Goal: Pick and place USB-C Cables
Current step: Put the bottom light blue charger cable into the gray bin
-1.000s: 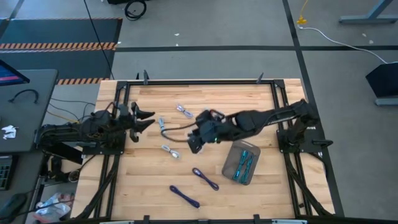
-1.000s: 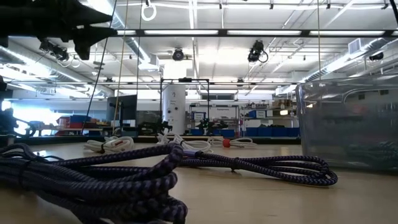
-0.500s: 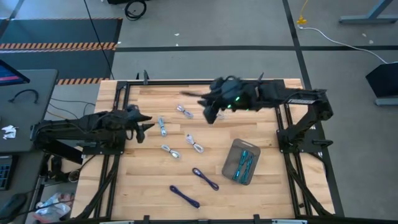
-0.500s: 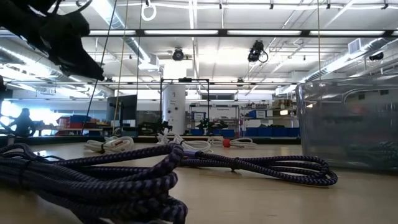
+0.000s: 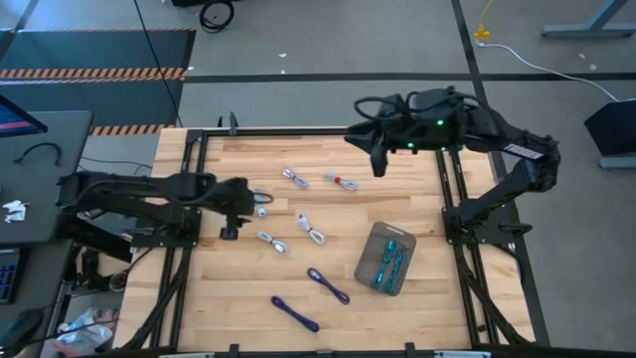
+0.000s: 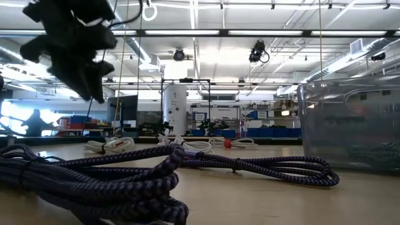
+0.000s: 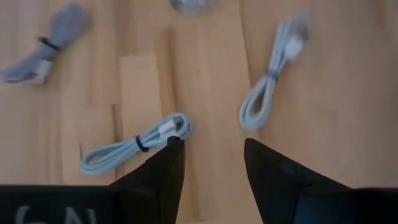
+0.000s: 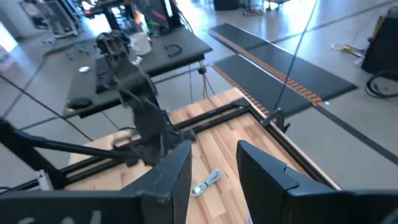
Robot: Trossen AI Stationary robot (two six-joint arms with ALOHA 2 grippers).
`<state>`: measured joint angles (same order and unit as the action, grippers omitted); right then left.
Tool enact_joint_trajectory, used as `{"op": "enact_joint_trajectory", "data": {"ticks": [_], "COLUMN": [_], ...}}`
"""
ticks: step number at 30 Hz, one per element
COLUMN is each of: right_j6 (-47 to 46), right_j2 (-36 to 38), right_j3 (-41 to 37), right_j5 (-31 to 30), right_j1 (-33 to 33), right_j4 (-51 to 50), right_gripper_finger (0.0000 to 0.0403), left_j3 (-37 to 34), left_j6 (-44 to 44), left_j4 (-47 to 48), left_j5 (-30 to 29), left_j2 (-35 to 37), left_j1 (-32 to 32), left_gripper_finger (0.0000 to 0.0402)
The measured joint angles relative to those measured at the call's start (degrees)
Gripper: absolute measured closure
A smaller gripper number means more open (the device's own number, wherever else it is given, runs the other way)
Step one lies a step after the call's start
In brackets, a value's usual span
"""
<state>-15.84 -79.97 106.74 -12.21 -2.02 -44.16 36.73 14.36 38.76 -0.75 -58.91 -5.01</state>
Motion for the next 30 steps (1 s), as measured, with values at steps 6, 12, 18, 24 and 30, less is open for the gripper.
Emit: {"op": "enact_joint_trajectory", "data": {"ticks": [6,12,18,24,30], "right_j6": [1.1,1.1,1.4,1.5,1.5], "right_j2": [1.3,1.3,1.3,1.3,1.3], "right_j3": [0.0,0.0,0.0,0.0,0.0], "right_j5": [2.4,3.3,3.3,3.3,3.3], "right_j1": [0.0,0.0,0.0,0.0,0.0], "right_j4": [-0.1,-1.3,-2.2,-2.2,-2.2], "right_gripper_finger": [0.0270,0.0270,0.0270,0.0270,0.0270], "left_j3": [0.0,0.0,0.0,0.0,0.0], "left_j6": [8.2,8.3,7.0,7.8,11.3], "left_j4": [-0.8,-7.5,-11.3,-9.8,-10.2], "left_j5": [-5.4,-8.7,-8.8,-8.1,-6.5], "left_j2": [-9.6,-13.6,-14.4,-14.4,-16.2], "left_j1": [0.0,0.0,0.0,0.0,0.0], "left_gripper_finger": [0.0230,0.0230,0.0230,0.0230,0.0230]}}
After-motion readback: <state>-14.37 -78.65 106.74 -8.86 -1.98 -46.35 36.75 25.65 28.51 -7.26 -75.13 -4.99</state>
